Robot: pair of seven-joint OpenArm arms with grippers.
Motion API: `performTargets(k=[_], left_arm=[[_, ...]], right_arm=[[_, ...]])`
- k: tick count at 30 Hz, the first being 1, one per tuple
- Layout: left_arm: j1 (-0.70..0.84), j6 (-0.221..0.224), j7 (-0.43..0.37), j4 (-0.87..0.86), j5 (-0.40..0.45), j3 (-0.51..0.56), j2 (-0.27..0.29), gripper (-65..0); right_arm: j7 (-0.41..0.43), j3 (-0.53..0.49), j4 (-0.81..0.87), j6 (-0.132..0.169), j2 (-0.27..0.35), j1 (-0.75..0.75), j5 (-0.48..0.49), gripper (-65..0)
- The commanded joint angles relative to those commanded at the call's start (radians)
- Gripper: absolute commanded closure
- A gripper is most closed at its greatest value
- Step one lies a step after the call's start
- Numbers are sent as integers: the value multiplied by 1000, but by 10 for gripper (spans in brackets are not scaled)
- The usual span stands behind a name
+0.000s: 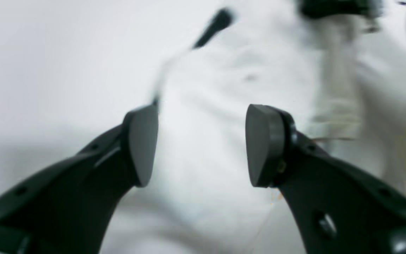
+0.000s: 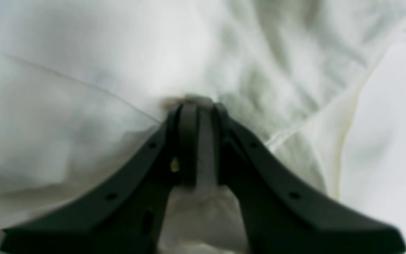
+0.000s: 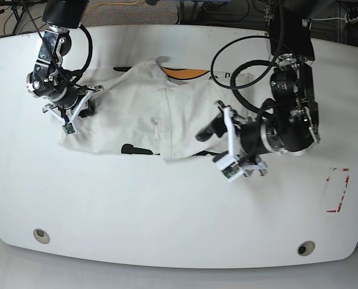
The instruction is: Layout the t-shirt on the table in an organized manner, then fold the t-shirt properly
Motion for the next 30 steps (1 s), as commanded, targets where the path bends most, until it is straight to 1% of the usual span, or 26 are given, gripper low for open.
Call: performTargets(k=[4, 6, 7, 8, 9, 10, 11, 12, 13, 14, 17, 21, 23, 24, 25, 26, 27, 28, 30], left_arm=[[5, 0, 0, -60, 18, -8, -37, -356], [18, 0, -2, -101, 18, -8, -46, -288], [23, 0, -18, -118, 18, -8, -46, -250], [34, 0, -51, -147, 21, -8, -57, -175], [41, 0, -81, -166, 32, -8, -68, -128], [44, 0, -94, -175, 40, -8, -71, -110], [55, 0, -139, -198, 69, -5, -80, -56], [61, 0, -160, -209, 94, -5, -81, -39], [66, 0, -176, -215, 115, -5, -81, -35], [75, 0, -196, -233, 163, -5, -80, -39], [95, 0, -234, -276, 247, -5, -75, -43], [112, 0, -302, -354, 301, -2, -61, -43], [112, 0, -325, -393, 318, -2, -58, -44], [112, 0, -335, -420, 328, -2, -58, -44], [107, 0, -344, -457, 341, -2, -58, -44], [107, 0, -346, -466, 344, -2, -58, -44], [107, 0, -354, -494, 350, -2, -58, -44], [106, 0, -371, -517, 350, -2, -58, -44], [106, 0, -392, -529, 350, -2, -60, -44]], right_arm=[[0, 0, 2, 0, 0, 0, 0, -81], [0, 0, 3, 0, 0, 2, 0, -81], [0, 0, 12, 0, 0, 2, 0, -81], [0, 0, 32, 0, -2, 0, 0, -81], [-2, 0, 55, 0, -2, -3, 0, -81], [-2, 0, 71, 0, -3, -5, 0, -81], [-12, 0, 120, 0, -12, -6, -2, -81], [-23, 0, 144, 0, -23, -8, -5, -81], [-35, 0, 172, 0, -29, -8, -6, -84], [-63, 2, 219, 0, -38, -11, -6, -86], [-130, 0, 325, 0, -41, -5, -6, -86], [-210, 0, 433, 0, -46, 15, 0, -89], [-250, 5, 466, 0, -60, 32, 0, -111], [-272, 12, 483, 0, -69, 44, -2, -141], [-298, 38, 499, 0, -78, 58, 0, -195], [-302, 49, 502, 0, -80, 63, 0, -216], [-316, 78, 503, 0, -87, 72, 0, -273], [-330, 130, 503, 0, -97, 87, 2, -339], [-341, 192, 502, 0, -115, 104, 3, -400]])
